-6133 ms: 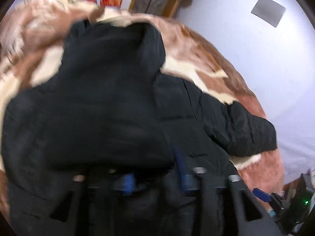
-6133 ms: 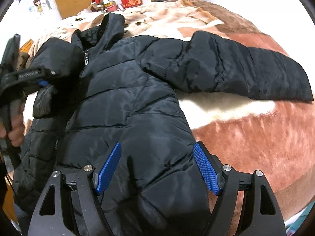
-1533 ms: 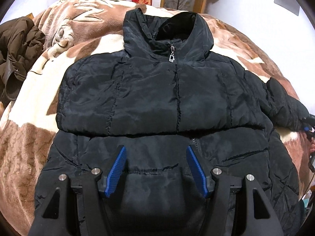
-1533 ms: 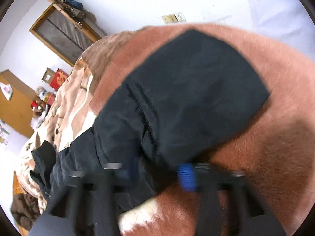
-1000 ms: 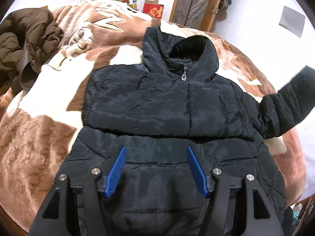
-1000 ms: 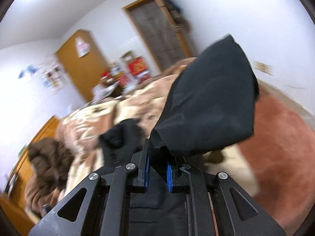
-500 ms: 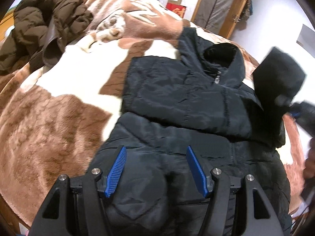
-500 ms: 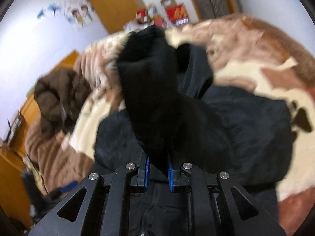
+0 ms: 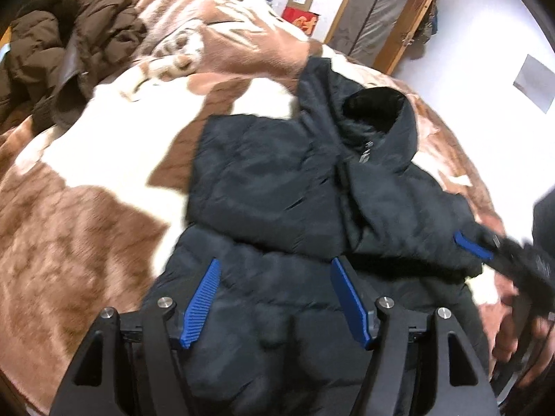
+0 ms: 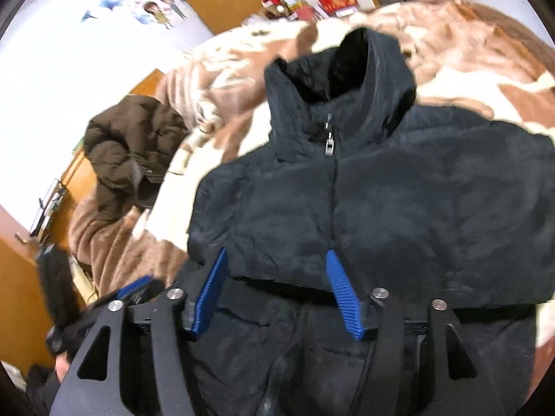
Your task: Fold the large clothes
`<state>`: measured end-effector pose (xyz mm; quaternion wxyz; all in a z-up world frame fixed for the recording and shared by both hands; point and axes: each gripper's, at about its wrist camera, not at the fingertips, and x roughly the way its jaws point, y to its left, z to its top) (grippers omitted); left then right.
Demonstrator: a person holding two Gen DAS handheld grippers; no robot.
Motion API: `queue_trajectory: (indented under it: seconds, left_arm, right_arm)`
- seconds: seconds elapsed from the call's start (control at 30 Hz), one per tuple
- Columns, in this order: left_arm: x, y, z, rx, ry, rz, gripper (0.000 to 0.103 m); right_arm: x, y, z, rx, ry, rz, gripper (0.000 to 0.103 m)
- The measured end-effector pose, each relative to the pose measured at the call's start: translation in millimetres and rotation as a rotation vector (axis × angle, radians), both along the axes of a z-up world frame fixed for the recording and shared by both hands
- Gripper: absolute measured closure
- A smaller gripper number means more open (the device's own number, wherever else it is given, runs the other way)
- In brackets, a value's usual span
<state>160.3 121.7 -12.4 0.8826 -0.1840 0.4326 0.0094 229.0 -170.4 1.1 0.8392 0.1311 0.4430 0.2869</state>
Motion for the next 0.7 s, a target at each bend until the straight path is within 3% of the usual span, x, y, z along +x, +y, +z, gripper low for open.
queue_trajectory:
  seconds: [0.1, 0.33, 0.37, 0.4, 0.43, 0.5, 0.57, 0.7]
  left_arm:
    - [28, -17, 0, -0.032, -0.015, -0.052, 0.029]
    - [104, -55, -36, -0.075, 0.075, -0.132, 0.031]
    - [110, -59, -40, -0.098, 0.076, -0.147, 0.046]
    - [115, -63, -41, -0.099, 0.077, -0.162, 0.076]
    - [118, -66, -39, -0.075, 0.08, -0.173, 0.084]
    - [115, -70, -27, -0.019, 0.034, -0.18, 0.092]
    - [108, -67, -17, 0.05, -0.013, -0.169, 0.093]
    - [111, -49, -30, 0.071, 0.025, -0.126, 0.093]
  right_arm:
    - [-8, -28, -1, -0.064, -0.022, -0.08, 0.042]
    - [-2, -103, -18, -0.173, -0.005, -0.282, 0.042]
    - [0, -111, -18, -0.181, -0.007, -0.298, 0.042]
    - [3, -116, -18, -0.193, -0.01, -0.318, 0.045]
    - [8, -122, -17, -0.203, -0.012, -0.334, 0.052]
    - [16, -126, -16, -0.216, -0.018, -0.353, 0.061]
    - [23, -128, -14, -0.223, -0.035, -0.359, 0.067]
    - [48, -116, -28, -0.243, -0.023, -0.342, 0.069]
